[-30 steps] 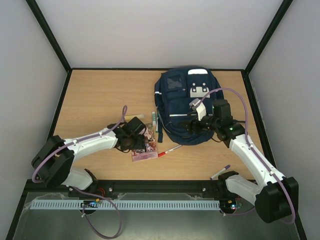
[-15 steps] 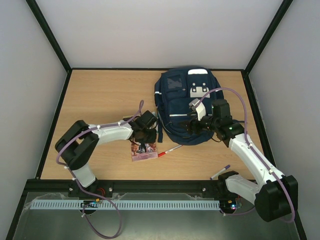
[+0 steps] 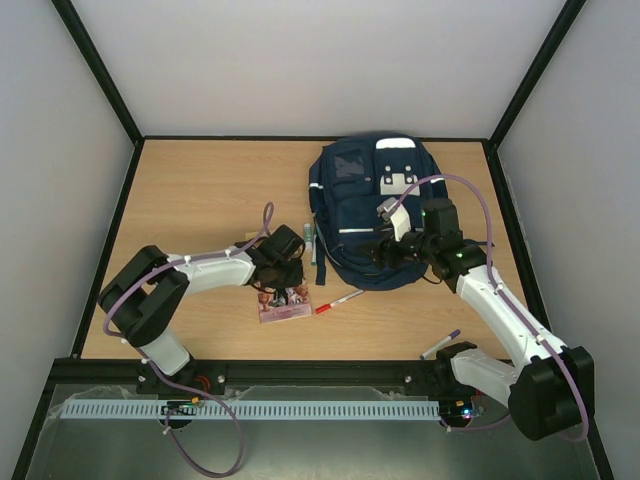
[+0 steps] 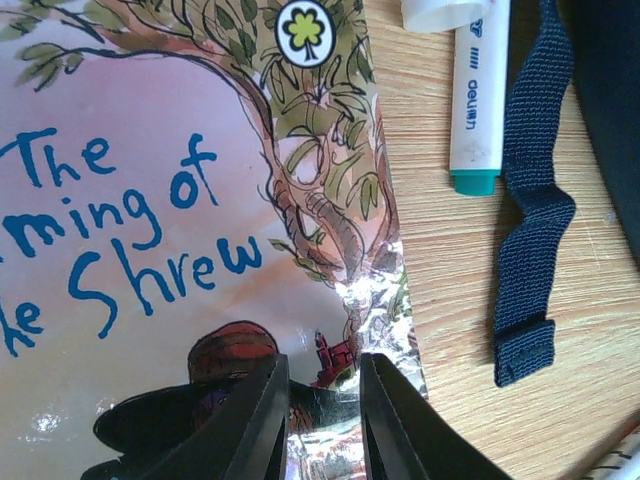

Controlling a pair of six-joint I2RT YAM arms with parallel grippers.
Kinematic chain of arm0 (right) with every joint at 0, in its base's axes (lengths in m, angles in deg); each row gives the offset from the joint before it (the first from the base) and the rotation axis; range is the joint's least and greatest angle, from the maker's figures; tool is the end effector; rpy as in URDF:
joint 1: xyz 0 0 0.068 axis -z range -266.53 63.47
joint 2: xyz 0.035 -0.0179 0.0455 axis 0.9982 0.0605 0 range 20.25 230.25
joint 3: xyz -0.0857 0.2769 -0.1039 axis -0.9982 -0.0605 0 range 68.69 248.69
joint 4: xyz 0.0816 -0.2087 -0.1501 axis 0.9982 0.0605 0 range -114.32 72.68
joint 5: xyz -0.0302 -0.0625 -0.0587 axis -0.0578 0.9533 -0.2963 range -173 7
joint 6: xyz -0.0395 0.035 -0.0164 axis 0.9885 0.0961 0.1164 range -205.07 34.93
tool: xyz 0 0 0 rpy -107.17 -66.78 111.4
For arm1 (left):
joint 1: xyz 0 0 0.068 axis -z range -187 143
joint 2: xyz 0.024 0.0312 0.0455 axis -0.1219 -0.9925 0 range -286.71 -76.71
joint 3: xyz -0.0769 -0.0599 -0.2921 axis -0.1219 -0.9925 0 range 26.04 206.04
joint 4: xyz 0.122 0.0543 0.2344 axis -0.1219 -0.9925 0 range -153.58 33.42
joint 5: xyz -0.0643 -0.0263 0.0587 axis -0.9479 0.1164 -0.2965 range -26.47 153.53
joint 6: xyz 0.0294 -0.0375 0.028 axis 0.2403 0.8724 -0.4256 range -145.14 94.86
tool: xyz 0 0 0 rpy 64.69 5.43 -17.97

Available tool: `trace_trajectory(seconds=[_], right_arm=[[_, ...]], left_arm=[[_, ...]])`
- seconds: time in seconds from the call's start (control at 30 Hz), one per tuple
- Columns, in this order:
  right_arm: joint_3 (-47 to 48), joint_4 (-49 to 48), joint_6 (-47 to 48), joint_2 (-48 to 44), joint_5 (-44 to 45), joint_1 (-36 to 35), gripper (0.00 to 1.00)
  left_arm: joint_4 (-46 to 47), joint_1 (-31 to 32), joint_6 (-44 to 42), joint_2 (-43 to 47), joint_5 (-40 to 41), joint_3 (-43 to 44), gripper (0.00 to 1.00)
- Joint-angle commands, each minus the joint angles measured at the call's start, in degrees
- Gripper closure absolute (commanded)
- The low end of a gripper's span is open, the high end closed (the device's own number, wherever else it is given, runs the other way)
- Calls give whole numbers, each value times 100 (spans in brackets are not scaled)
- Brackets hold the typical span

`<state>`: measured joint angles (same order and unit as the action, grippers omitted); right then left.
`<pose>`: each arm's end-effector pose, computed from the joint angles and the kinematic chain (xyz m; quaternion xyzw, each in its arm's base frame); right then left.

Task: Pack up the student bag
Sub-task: Pick up the book from the center of the board.

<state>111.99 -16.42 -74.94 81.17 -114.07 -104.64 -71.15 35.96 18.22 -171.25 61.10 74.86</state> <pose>0.2125 0.0899 0.3103 -0.3374 0.7555 0.2618 0.4969 0.2325 -0.2188 0.1759 0.0021 0.9664 -0.1903 0.1730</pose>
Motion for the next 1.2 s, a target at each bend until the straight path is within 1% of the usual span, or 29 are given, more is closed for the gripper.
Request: trace_trajectory(seconds=[0.0, 0.07, 0.2, 0.3, 0.37, 0.4, 0.43, 0.47, 0.53, 0.6, 0.67, 0.73, 0.8, 0.87, 0.9, 0.97, 1.0, 1.03, 1.1, 1.17], right_arm=[[-22, 177, 88, 59, -156, 15, 24], [-20, 177, 86, 66, -158, 18, 24], [-41, 177, 87, 64, -166, 13, 24], [-58, 176, 98, 85, -207, 18, 24], [-52, 189, 119, 103, -249, 13, 24], [-51, 214, 121, 99, -284, 17, 24], [-55, 220, 129, 83, -334, 12, 24], [-70, 213, 136, 59, -406, 17, 24], [-112, 180, 132, -4, -532, 17, 23], [-145, 152, 106, -7, -631, 15, 23], [-139, 167, 105, 27, -690, 18, 23], [-130, 167, 80, 48, -656, 16, 22], [-56, 176, -15, 44, -282, 18, 18], [299, 217, -160, 80, 645, 18, 0], [542, 287, -44, 173, 960, 18, 1], [1273, 481, 357, 468, 1330, 18, 1], [1476, 566, 412, 649, 1443, 16, 1], [1921, 714, 425, 830, 1399, 15, 1], [2378, 1076, 232, 1150, 979, 16, 1], [2437, 1131, -130, 1385, 319, 12, 1]], left_arm=[[-457, -42, 192, -166, -35, -374, 77], [-460, -38, 163, -99, -12, -304, 76], [-524, -14, 28, 256, 115, -81, 69], [-575, -7, -92, 741, 239, 34, 60], [-673, -7, -230, 1078, 389, 122, 48], [-687, -7, -354, 1263, 467, 151, 37], [-648, -10, -437, 1492, 540, 143, 12], [-588, -10, -512, 1729, 602, 119, 2], [-503, -3, -518, 2189, 837, 43, 1], [-601, -24, -488, 2458, 1240, 41, 1], [-871, -33, -430, 2451, 1651, 121, 1], [-1025, -17, -556, 2356, 1956, 166, 1], [-876, -5, -795, 2450, 2065, 67, 1], [-609, 2, -952, 2761, 2063, -67, 1], [-463, 2, -1025, 2963, 2077, -146, 1], [-115, -5, -1247, 3405, 2216, -281, 1], [-19, -14, -1396, 3570, 2289, -309, 1], [35, -27, -1581, 3707, 2292, -284, 1], [-10, -56, -1859, 3835, 2322, -135, 1], [-83, -60, -1957, 3871, 2506, -16, 1]])
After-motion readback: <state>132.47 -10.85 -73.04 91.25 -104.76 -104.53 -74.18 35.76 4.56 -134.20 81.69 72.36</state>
